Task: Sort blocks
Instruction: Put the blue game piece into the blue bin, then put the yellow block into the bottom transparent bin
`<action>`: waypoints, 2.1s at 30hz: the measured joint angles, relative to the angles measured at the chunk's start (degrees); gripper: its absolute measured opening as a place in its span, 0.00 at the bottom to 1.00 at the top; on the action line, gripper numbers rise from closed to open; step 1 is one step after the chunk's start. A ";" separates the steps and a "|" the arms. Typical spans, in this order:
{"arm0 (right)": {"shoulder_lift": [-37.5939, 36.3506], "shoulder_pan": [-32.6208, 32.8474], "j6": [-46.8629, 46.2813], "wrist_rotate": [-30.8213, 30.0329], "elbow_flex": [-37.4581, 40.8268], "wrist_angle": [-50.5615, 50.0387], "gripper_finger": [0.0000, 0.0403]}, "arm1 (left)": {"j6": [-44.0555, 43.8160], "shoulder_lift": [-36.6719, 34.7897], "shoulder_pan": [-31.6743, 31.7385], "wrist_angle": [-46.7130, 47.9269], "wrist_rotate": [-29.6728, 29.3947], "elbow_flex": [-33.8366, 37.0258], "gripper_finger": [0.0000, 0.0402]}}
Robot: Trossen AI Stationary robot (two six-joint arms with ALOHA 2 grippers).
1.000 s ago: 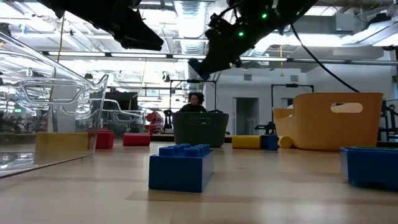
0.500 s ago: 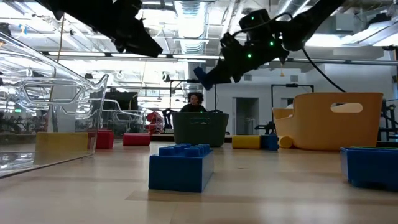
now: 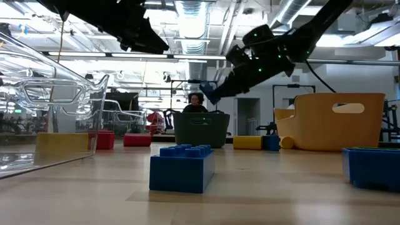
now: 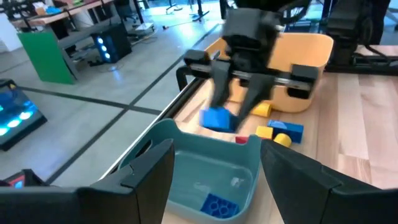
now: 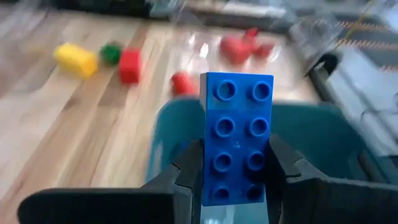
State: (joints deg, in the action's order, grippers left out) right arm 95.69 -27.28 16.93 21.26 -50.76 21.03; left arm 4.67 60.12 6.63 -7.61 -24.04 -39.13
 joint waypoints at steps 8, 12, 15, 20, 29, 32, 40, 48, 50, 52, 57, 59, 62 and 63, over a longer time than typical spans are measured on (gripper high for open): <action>-0.03 -1.52 -3.95 -0.09 0.68 1.46 0.25 | 0.00 0.00 0.06 0.82 0.03 0.00 0.58; -0.01 -1.56 -7.09 -0.64 -0.44 -2.25 0.25 | -0.66 0.00 -0.07 1.85 0.04 0.00 0.58; -0.01 -1.14 -7.93 -5.20 -5.55 -10.75 0.25 | 0.07 0.00 -0.20 1.70 0.14 0.00 0.58; 3.98 0.15 -6.14 -8.50 -17.01 -27.03 0.25 | 2.30 0.00 0.16 0.75 0.21 0.00 0.58; 17.91 0.11 -4.91 -8.50 -30.80 -43.93 0.26 | 1.88 0.00 0.57 4.62 1.37 0.00 0.58; 20.70 0.18 -4.89 -8.44 -35.34 -48.60 0.27 | 1.88 0.00 0.57 5.33 1.47 0.00 0.58; 23.18 0.54 -4.88 -8.40 -40.19 -56.28 0.51 | 2.25 0.00 0.57 6.89 1.47 0.00 0.58; 17.24 2.46 -4.13 -12.59 -41.00 -59.92 0.61 | 2.23 0.00 0.57 6.92 1.50 0.00 0.58; 15.85 3.22 -3.98 -12.73 -40.94 -63.82 0.62 | 2.19 0.00 0.57 7.13 2.09 0.00 0.58; 14.06 4.30 -3.94 -13.88 -40.87 -68.01 0.62 | 1.95 0.00 0.57 7.83 2.82 0.00 0.58; 11.33 7.17 -5.26 -19.52 -38.24 -73.18 0.62 | 1.64 0.00 0.57 10.04 2.85 0.00 0.58; 11.10 8.05 -6.25 -20.31 -35.72 -73.76 0.62 | 1.08 0.00 0.57 10.40 2.88 0.00 0.58; 10.35 8.76 -7.45 -20.31 -32.33 -72.90 0.62 | 0.68 0.00 0.57 11.15 2.89 0.00 0.58; 10.30 9.04 -7.79 -20.31 -31.30 -72.70 0.62 | 0.68 0.00 0.57 11.20 2.88 0.00 0.58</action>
State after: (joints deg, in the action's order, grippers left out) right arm 106.00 -18.24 9.15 0.95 -82.06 -51.67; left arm 5.34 60.12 7.20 3.60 -21.16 -39.13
